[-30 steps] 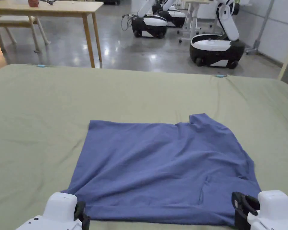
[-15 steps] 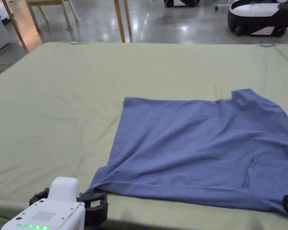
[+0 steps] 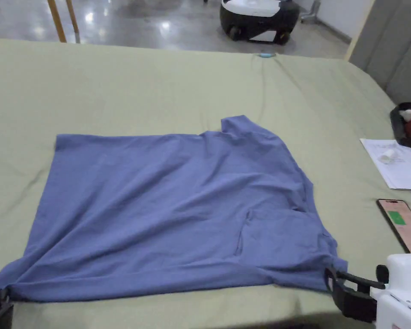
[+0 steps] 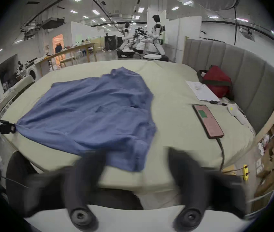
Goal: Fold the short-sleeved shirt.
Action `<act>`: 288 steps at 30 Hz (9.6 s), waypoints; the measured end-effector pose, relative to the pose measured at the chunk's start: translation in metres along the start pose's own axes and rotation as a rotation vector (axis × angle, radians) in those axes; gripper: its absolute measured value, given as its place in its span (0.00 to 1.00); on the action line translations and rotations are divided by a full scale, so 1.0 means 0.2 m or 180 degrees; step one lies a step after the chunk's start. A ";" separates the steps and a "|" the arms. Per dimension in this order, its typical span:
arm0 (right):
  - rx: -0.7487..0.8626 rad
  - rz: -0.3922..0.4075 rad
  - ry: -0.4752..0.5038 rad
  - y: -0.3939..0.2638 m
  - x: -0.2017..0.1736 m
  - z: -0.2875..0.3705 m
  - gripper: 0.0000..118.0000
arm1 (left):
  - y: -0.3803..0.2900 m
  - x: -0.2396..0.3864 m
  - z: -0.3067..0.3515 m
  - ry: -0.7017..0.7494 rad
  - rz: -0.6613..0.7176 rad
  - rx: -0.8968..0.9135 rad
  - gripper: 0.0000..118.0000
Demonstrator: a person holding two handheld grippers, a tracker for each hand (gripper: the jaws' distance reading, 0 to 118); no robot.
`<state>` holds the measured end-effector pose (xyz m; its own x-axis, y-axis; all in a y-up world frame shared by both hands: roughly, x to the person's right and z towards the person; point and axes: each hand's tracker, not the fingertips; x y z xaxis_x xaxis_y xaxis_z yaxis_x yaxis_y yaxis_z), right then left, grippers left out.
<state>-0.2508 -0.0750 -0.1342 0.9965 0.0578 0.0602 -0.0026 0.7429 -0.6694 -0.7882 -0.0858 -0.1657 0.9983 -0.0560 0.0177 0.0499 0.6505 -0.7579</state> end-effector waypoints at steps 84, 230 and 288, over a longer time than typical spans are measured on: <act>-0.0380 -0.0479 0.0236 0.60 0.11 -1.02 0.43 | 0.63 0.07 -0.55 0.0048 0.0249 -0.0199 0.06; 0.1334 0.0186 0.0506 0.13 -0.75 0.29 0.01 | -0.15 -0.75 -0.29 -0.2006 0.2387 0.0028 1.00; 0.1201 -0.0198 0.0960 -0.01 -0.45 0.28 0.01 | 0.30 0.48 -0.36 -0.1758 0.1012 -0.0190 0.06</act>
<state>-0.3445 -0.0441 -0.0965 0.9753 -0.1488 -0.1632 0.0832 0.9320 -0.3527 -0.6921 -0.1072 -0.2574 0.8337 0.5417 0.1074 -0.2372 0.5269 -0.8162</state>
